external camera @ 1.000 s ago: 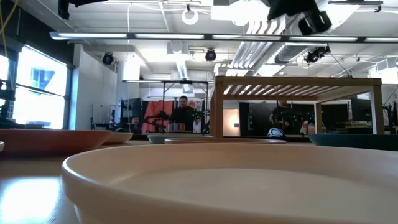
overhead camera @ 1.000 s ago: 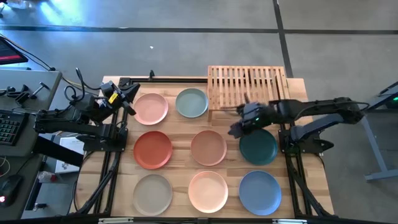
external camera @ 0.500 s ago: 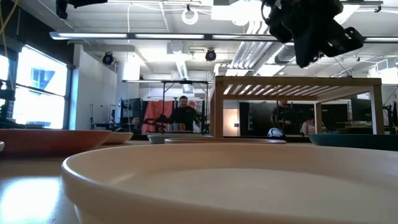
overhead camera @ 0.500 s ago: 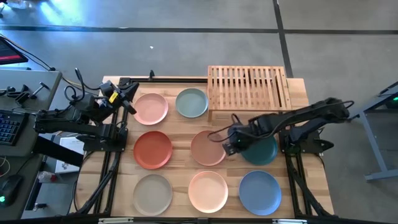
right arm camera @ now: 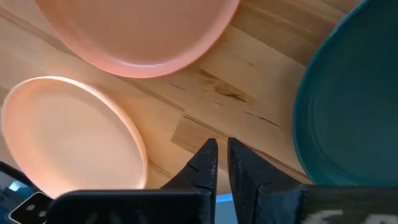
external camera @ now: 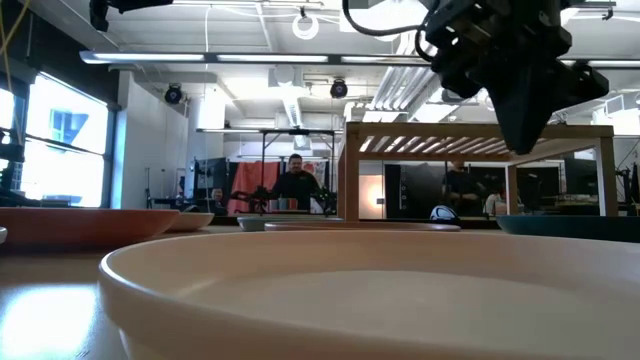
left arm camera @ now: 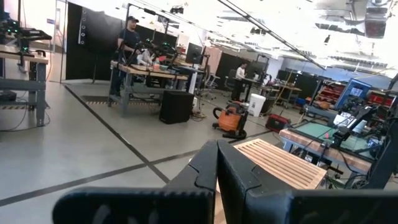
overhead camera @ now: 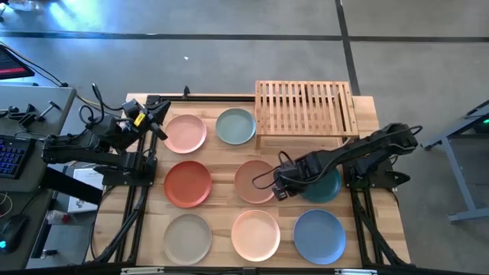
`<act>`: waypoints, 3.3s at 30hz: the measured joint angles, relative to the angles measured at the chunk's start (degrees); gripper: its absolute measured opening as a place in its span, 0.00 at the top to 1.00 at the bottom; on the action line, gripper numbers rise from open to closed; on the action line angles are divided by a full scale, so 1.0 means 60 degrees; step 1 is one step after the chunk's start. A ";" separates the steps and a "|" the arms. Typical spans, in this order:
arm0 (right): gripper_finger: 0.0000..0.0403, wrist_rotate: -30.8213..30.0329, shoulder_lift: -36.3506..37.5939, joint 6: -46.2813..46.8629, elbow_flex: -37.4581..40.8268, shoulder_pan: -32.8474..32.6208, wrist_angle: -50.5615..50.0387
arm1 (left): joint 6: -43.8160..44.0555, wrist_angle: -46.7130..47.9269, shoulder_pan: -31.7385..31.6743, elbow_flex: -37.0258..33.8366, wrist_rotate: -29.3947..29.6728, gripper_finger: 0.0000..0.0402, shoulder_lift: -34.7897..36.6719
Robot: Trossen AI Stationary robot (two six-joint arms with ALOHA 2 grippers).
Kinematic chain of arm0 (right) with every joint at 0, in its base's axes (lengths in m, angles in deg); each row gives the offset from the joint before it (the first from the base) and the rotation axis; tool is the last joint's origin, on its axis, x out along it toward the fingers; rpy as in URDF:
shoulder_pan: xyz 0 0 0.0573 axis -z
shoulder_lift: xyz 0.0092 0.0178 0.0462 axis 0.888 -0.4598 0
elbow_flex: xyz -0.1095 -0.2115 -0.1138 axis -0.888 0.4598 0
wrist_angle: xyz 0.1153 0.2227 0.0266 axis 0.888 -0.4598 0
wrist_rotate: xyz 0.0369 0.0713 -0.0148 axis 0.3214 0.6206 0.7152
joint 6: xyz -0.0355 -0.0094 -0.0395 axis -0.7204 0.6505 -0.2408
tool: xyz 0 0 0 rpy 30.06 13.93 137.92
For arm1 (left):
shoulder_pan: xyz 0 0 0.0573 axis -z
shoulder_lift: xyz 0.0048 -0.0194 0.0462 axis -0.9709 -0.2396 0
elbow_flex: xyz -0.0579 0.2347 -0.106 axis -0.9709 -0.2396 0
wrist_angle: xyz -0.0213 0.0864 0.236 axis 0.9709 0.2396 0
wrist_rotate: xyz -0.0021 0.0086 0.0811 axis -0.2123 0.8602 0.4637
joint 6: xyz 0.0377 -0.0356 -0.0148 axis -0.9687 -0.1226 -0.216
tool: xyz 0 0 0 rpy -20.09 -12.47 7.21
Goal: Place and stack plates onto a shelf
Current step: Put the dark blue plate on the shelf
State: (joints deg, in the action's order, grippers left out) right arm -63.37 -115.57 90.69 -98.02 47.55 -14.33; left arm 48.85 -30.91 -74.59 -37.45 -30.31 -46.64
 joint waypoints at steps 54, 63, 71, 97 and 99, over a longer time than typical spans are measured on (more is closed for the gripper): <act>0.79 -0.2260 -0.0594 0.0902 0.0007 -0.0878 -0.1589 | 0.0013 -0.0001 0.0002 0.0000 0.0012 1.00 0.0004; 0.79 -0.2040 -0.1370 0.0852 0.0007 -0.0881 -0.1354 | 0.0011 0.0000 -0.0001 0.0000 0.0015 1.00 0.0004; 0.79 -0.1948 -0.1996 0.0454 0.0007 -0.0881 -0.1340 | 0.0011 0.0000 0.0000 -0.0002 0.0015 1.00 0.0004; 0.85 -0.2222 -0.2349 0.0455 0.0007 -0.0863 -0.1598 | -0.0004 0.0001 0.0002 -0.0003 0.0255 1.00 0.0004; 0.85 -0.2222 -0.2349 0.0455 0.0007 -0.0866 -0.1598 | -0.0004 0.0004 0.0002 0.0000 0.0255 1.00 0.0004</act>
State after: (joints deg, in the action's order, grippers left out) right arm -76.70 -129.66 93.42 -97.98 42.36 -23.92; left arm 48.82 -30.89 -74.58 -37.45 -28.78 -46.62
